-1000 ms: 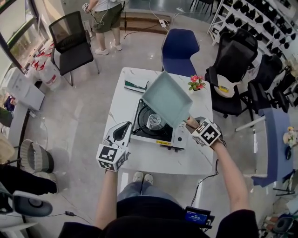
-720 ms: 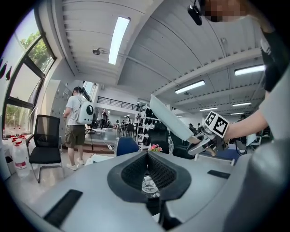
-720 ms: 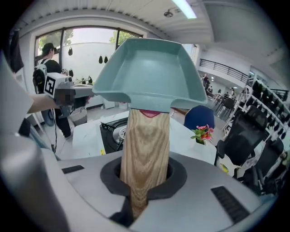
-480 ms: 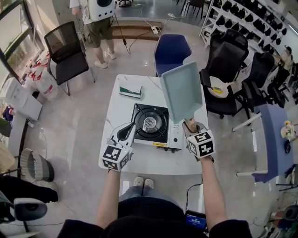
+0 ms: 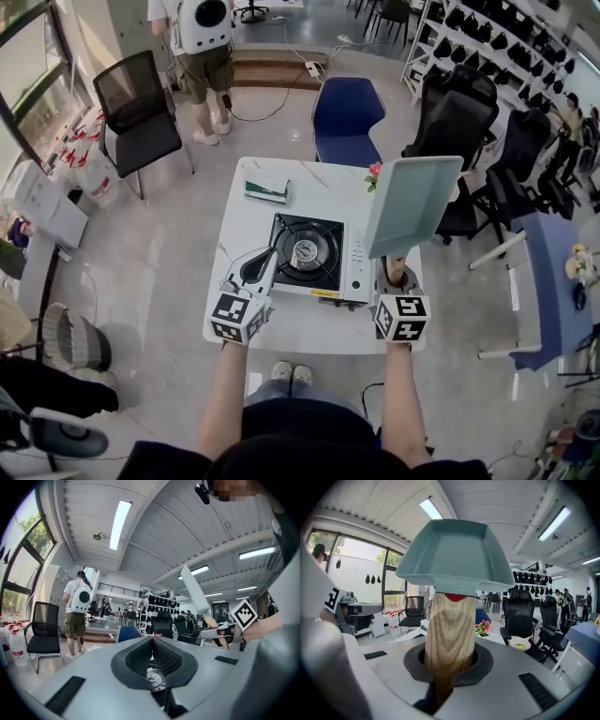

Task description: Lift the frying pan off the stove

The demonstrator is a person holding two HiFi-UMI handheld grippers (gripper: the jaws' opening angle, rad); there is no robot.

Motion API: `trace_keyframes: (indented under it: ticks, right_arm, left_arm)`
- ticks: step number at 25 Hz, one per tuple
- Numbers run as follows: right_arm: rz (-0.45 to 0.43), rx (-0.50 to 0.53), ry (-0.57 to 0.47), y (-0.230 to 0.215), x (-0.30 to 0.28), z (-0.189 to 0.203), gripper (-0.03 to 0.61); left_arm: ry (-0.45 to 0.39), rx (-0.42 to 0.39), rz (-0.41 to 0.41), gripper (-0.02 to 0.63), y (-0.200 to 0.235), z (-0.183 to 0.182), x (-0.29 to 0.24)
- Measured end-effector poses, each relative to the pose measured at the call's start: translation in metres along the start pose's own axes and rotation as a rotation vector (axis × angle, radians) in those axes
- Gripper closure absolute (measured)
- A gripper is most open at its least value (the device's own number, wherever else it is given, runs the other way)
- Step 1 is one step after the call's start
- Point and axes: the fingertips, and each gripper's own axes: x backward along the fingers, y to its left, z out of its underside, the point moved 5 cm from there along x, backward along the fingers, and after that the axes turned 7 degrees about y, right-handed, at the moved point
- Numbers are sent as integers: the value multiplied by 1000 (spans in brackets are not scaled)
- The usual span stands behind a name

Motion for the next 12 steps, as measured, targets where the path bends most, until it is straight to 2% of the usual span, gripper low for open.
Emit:
trace_keyframes:
  ticks: [6,12]
  right_arm:
    - [54,-32,-106,7,20,1,557]
    - [70,-62,-158,7,33,4,557]
  left_arm:
    - [-11,-6,-11,597,1,-5,4]
    - [-8,-17,-10,597,0,-5,6]
